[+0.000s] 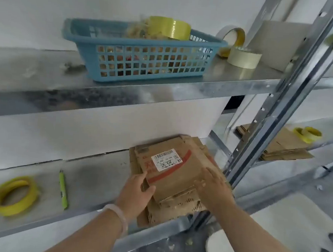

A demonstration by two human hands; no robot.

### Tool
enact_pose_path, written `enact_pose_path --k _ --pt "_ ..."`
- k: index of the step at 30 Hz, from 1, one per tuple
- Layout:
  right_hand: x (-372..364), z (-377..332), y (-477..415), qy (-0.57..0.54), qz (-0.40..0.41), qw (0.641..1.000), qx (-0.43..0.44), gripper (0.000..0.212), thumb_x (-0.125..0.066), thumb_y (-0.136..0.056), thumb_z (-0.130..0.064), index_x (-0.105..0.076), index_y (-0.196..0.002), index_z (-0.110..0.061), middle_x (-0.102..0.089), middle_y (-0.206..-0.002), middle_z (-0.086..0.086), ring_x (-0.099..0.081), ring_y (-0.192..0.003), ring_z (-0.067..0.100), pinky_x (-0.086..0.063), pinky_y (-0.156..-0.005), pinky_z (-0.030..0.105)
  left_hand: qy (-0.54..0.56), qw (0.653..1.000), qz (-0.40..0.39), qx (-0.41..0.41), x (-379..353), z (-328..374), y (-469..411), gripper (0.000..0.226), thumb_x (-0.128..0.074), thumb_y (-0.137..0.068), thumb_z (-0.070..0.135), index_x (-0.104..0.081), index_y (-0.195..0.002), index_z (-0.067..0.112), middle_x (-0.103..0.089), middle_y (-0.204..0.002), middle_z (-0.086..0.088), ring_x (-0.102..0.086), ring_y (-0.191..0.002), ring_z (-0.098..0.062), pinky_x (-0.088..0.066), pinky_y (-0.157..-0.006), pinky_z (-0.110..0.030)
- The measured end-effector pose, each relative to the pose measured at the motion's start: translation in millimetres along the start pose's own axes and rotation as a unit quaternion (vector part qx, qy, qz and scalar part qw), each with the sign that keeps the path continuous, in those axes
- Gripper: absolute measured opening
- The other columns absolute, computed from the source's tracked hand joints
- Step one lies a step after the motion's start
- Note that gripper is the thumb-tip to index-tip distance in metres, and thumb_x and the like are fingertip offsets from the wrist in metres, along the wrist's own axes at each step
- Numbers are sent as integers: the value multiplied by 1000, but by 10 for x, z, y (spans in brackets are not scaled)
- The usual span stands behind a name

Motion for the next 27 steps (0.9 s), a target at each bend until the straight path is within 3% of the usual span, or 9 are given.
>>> enact_pose_path --k 2,4,8,12,16,19,23,27 --pt "47 127 -292 -82 13 996 -22 48 -42 -99 -28 -35 -146 -24 -33 -153 2 -38 -136 25 -35 -112 47 95 994 -15 50 -126 -78 -168 44 -50 -95 39 -44 -138 36 -56 -129 16 -51 -119 -8 -43 -101 -28" --pt "45 251 -576 -127 -11 990 -62 44 -40 -99 -24 -39 -143 -23 -47 -138 3 -53 -115 24 -49 -97 47 170 981 -17 96 -187 -135 -288 35 -49 -97 31 -51 -131 38 -63 -121 17 -57 -113 -8 -47 -98 -31" --pt "-173 370 -847 -133 -85 985 -75 49 -44 -98 -35 -34 -145 -29 -44 -143 -2 -48 -122 22 -46 -102 51 309 935 14 176 -290 -294 -450 28 -53 -96 19 -59 -121 29 -68 -115 6 -63 -108 -15 -56 -88 -43" --pt "-177 443 -958 -118 -67 988 -81 56 -51 -96 -41 -34 -148 -28 -43 -145 0 -44 -129 24 -42 -107 49 344 912 47 219 -322 -372 -525 23 -56 -95 14 -58 -118 15 -66 -116 -5 -64 -105 -21 -58 -82 -42" --pt "-102 429 -1010 -141 -45 986 -73 66 -55 -94 -44 -26 -152 -30 -43 -146 4 -41 -133 28 -37 -110 51 353 914 94 175 -142 -229 -479 24 -56 -94 6 -51 -114 18 -64 -112 -5 -63 -103 -21 -58 -76 -38" --pt "15 303 -967 -222 -15 974 -52 72 -61 -88 -51 -27 -149 -36 -46 -143 -4 -45 -129 23 -40 -107 51 331 929 113 125 115 -134 -349 26 -55 -94 4 -49 -109 25 -64 -109 -5 -64 -101 -20 -58 -79 -39" --pt "77 -25 -815 -296 -19 955 -18 101 -67 -71 -71 -16 -152 -39 -38 -149 -12 -39 -137 17 -37 -111 50 283 945 146 70 560 -211 -83 30 -53 -94 3 -48 -105 30 -64 -106 0 -63 -99 -16 -56 -77 -33" --pt "30 -539 -590 -359 -30 932 34 109 -72 -59 -77 -27 -148 -34 -44 -144 -13 -44 -132 15 -41 -109 47 219 957 188 24 958 -448 250 36 -51 -93 -4 -48 -104 30 -68 -100 10 -64 -98 -12 -54 -80 -25"
Point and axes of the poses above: each hand's wrist, its own y-axis away from the middle knuckle, its own x-axis out of the back of the hand, z = x × y, the point moved 8 cm from there along -y, towards the middle knuckle
